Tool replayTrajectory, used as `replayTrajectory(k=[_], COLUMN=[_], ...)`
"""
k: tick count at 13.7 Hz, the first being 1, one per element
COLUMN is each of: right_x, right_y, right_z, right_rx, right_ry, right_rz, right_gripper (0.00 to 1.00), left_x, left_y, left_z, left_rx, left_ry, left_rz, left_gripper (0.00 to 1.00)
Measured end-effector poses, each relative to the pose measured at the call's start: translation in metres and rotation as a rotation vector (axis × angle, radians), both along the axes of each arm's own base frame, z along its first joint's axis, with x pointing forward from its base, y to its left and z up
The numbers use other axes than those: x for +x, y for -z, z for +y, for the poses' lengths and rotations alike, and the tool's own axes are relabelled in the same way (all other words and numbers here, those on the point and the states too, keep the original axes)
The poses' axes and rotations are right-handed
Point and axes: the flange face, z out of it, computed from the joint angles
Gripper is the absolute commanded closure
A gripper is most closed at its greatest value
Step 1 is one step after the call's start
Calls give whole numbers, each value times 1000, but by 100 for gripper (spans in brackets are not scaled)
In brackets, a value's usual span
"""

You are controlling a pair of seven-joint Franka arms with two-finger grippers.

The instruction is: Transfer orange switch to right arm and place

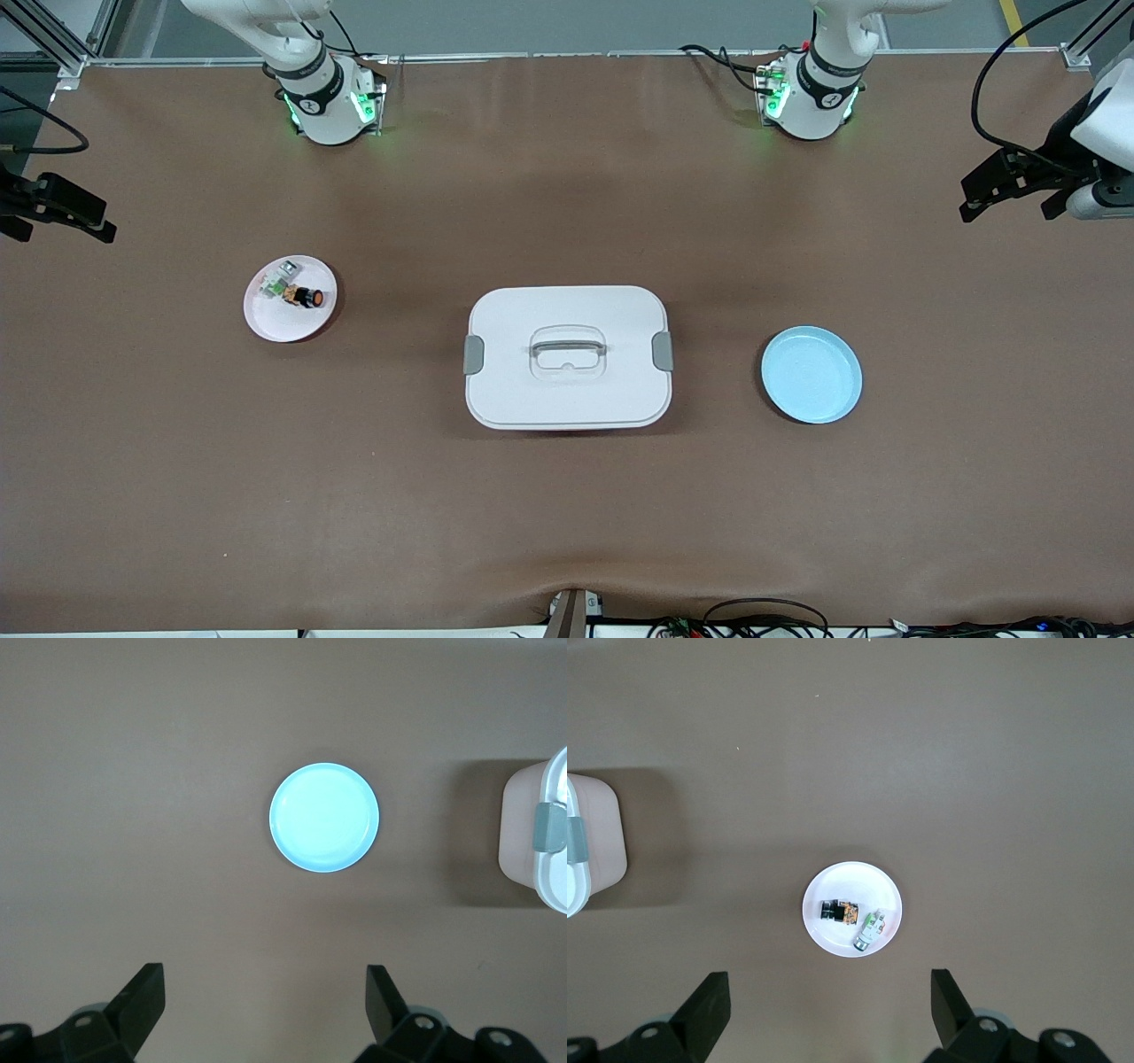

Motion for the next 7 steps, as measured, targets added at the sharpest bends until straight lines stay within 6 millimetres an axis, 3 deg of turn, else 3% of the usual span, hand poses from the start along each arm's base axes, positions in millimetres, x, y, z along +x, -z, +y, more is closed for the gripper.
replayTrajectory(k=[7], right_x=[0], right_y=[0], right_z=[-2], right_rx=[0], right_ry=[4], right_rz=[0], right_gripper=[0], left_x=[-1], left_y=[-8], left_z=[-6], left_rx=[1], left_ry=[36], left_rz=[-11], left_gripper=[0])
